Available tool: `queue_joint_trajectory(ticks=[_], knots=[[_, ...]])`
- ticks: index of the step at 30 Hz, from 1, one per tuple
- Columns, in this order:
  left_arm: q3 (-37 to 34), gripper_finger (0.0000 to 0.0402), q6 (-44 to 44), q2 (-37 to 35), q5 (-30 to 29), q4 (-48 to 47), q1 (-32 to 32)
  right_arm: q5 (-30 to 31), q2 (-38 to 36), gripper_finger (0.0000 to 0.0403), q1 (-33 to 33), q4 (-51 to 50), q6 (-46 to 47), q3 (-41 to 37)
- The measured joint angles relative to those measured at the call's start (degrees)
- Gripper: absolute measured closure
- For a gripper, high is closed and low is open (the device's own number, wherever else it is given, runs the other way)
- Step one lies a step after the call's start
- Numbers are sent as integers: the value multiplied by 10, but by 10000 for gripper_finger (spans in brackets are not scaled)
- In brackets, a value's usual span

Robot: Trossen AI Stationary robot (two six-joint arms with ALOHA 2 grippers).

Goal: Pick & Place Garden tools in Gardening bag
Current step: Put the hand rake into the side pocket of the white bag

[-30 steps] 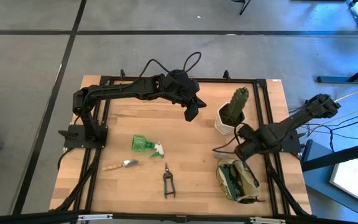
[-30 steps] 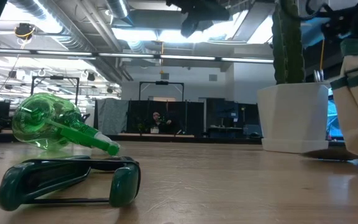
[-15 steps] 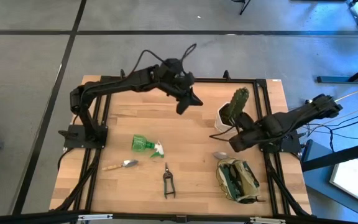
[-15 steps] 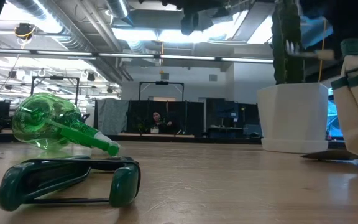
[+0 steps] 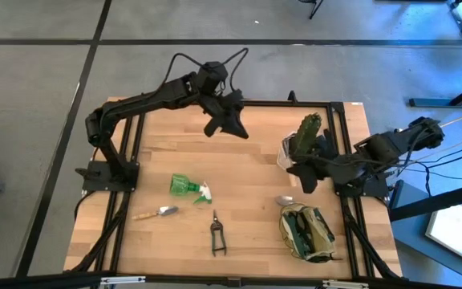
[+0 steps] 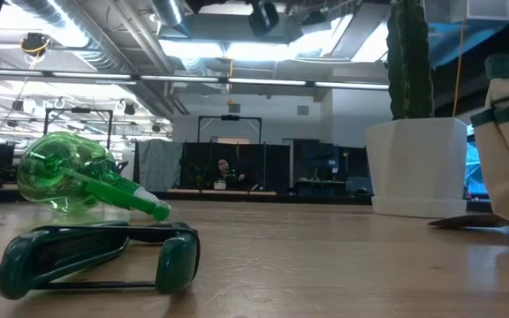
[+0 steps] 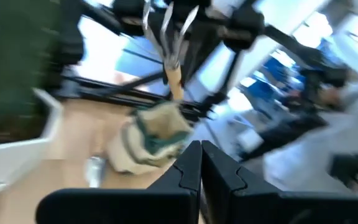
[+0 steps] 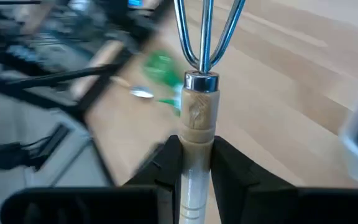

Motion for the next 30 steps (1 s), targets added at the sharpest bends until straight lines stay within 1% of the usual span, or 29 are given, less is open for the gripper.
queue_joint_trajectory(ticks=[4,6,8,13,16,19,21,25,30], knots=[[0,398,15,0,60,-7,-7,0,6,344,19,98,-62,0],[0,398,8,0,50,-20,-10,3,11,344,25,126,-69,0],[0,398,6,-3,19,-51,-15,23,18,344,31,148,-64,0],[0,398,43,-27,-78,-114,-43,71,42,344,55,172,-38,0],[0,398,48,-40,-133,-124,-68,99,58,344,68,179,-17,0],[0,398,36,-55,-207,-111,-93,123,73,344,76,177,11,0],[0,398,18,-62,-262,-104,-106,131,79,344,78,177,27,0],[0,398,-42,-65,-392,-85,-140,154,84,344,81,166,56,0],[0,398,-139,-56,-556,-60,-189,165,84,344,81,105,97,0]])
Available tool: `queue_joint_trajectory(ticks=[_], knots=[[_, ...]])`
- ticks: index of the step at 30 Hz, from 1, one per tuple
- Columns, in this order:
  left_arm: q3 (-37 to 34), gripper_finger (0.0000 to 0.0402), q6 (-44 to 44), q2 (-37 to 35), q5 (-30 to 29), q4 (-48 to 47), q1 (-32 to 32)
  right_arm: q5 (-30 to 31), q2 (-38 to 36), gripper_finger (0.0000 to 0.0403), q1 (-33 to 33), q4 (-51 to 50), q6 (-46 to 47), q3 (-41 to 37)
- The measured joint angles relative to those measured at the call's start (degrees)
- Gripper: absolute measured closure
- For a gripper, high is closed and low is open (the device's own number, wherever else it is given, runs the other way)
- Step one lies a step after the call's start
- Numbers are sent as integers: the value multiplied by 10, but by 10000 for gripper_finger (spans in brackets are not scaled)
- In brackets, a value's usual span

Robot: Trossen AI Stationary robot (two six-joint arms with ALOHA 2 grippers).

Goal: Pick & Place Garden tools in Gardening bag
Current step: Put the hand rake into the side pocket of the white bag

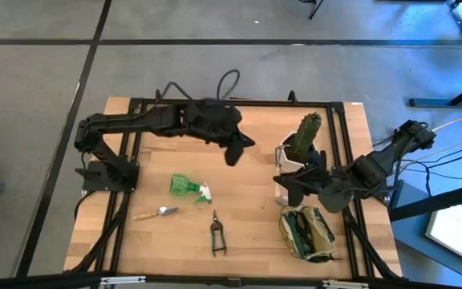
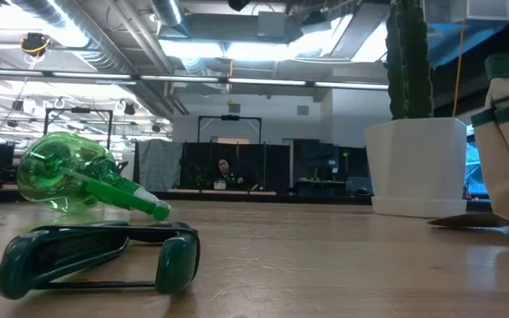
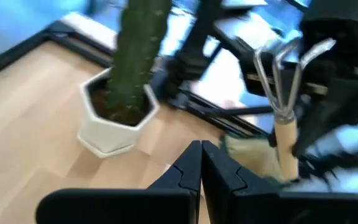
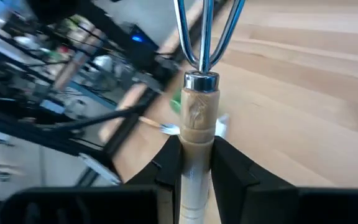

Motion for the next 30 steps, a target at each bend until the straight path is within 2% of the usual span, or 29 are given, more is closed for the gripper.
queue_joint_trajectory(ticks=[4,8,11,14,17,26,30], knots=[[0,398,-32,25,-90,19,-28,-3,0,344,0,-94,51,0],[0,398,-82,61,-107,73,-39,-17,0,344,-3,-198,102,0],[0,398,-117,97,-106,154,-47,-28,0,344,-6,-246,115,0],[0,398,-152,128,-89,226,-52,-30,0,344,-6,-274,117,0],[-1,398,-185,148,-82,240,-54,-38,0,344,-5,-296,131,0],[-1,396,-148,149,-201,295,-84,-34,0,344,-12,-327,137,0],[-1,366,-152,149,-220,300,-84,-32,0,344,-23,-330,115,0]])
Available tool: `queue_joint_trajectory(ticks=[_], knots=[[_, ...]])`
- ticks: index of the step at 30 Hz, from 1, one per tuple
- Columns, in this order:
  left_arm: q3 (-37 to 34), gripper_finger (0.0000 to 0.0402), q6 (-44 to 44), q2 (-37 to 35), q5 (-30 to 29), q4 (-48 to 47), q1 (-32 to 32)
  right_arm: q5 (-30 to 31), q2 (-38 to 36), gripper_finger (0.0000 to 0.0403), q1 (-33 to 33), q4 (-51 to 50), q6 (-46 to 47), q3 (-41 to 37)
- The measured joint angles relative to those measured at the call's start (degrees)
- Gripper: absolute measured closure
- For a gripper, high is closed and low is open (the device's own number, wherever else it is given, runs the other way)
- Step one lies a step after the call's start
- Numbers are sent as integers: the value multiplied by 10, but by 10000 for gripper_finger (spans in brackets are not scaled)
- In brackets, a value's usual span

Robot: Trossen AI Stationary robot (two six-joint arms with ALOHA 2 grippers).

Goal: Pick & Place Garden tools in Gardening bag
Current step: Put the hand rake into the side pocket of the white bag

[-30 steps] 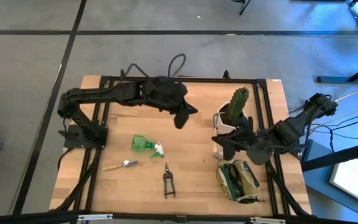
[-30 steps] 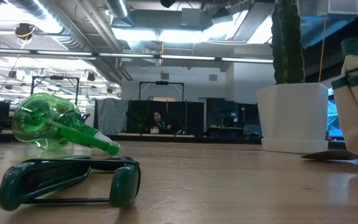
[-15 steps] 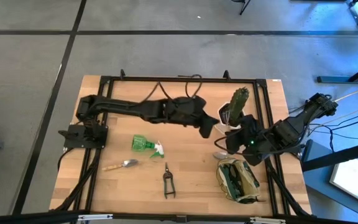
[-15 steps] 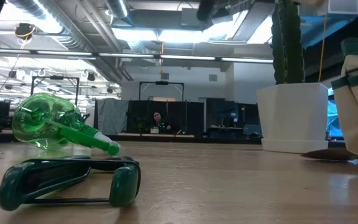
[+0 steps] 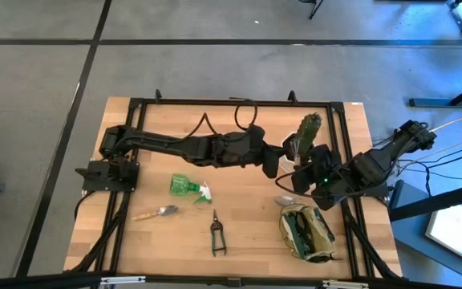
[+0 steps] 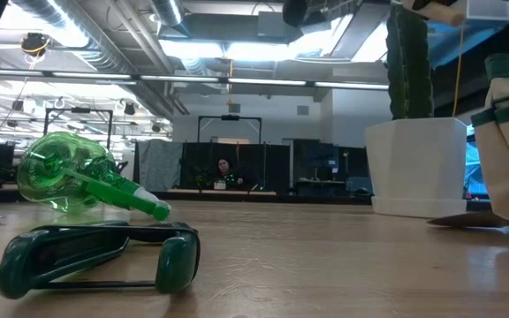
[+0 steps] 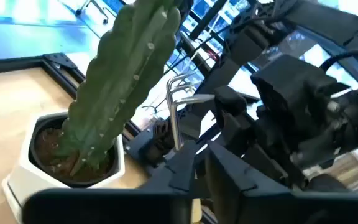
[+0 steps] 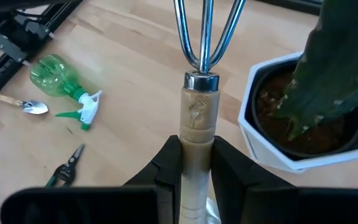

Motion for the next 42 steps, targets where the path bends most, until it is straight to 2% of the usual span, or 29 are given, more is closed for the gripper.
queue_joint_trajectory(ticks=[9,14,19,26,33,42], knots=[[0,232,-91,38,16,32,1,0,0,344,-5,4,-6,0],[0,201,-93,67,19,106,-8,-3,10,344,-9,8,-5,0],[0,205,-76,66,-7,109,-11,-16,26,344,-9,9,-2,0],[0,233,-68,63,-26,109,-12,-20,28,344,-7,9,0,0],[0,269,-66,63,-9,108,-13,-21,28,344,-4,46,-60,0],[0,269,-53,49,22,99,-31,-36,28,344,-2,-9,-23,0]])
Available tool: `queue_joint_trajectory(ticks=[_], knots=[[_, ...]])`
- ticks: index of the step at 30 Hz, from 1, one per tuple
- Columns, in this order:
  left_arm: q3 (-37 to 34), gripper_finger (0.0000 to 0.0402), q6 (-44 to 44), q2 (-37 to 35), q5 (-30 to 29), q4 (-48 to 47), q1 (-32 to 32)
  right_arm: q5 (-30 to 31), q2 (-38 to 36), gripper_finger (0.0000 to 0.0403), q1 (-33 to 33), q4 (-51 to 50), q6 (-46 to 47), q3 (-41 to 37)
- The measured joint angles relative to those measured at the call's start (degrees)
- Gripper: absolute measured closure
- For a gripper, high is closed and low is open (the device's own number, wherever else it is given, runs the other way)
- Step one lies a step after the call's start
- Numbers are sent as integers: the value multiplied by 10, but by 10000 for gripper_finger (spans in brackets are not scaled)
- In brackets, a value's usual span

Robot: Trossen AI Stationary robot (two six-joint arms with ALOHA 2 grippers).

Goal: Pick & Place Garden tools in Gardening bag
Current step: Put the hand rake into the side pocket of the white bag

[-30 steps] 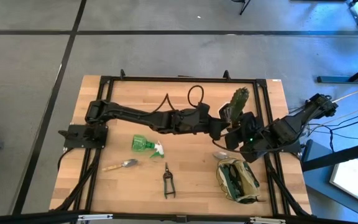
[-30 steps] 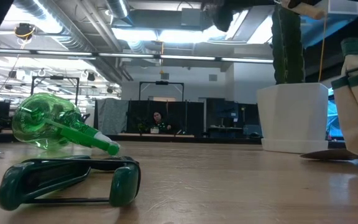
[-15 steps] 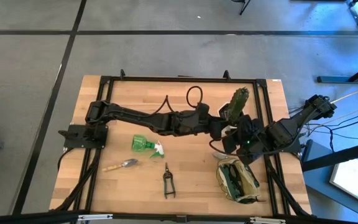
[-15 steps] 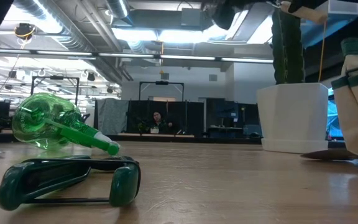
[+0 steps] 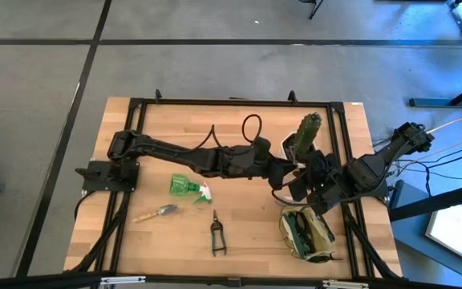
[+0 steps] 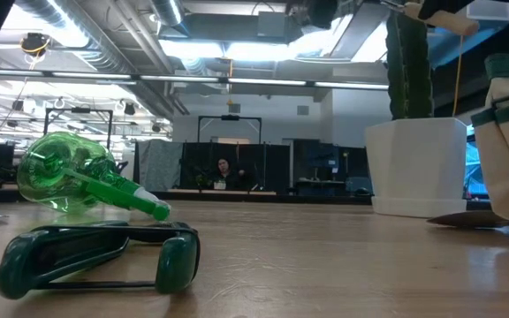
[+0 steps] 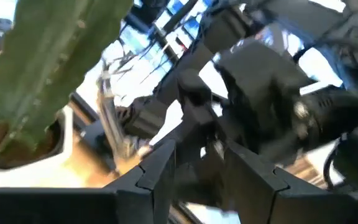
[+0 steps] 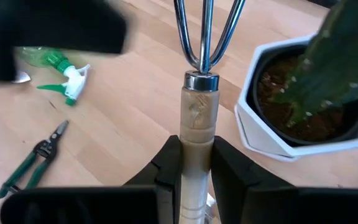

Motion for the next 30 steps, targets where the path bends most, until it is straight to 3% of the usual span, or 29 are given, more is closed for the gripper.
queue_joint_trajectory(ticks=[11,23,30], knots=[[0,268,-1,-11,-42,-79,-8,6,0,344,26,2,-6,0],[0,268,19,-11,-48,-80,11,3,0,344,29,67,-90,0],[0,282,32,-11,-56,-81,11,11,0,344,29,74,-91,0]])
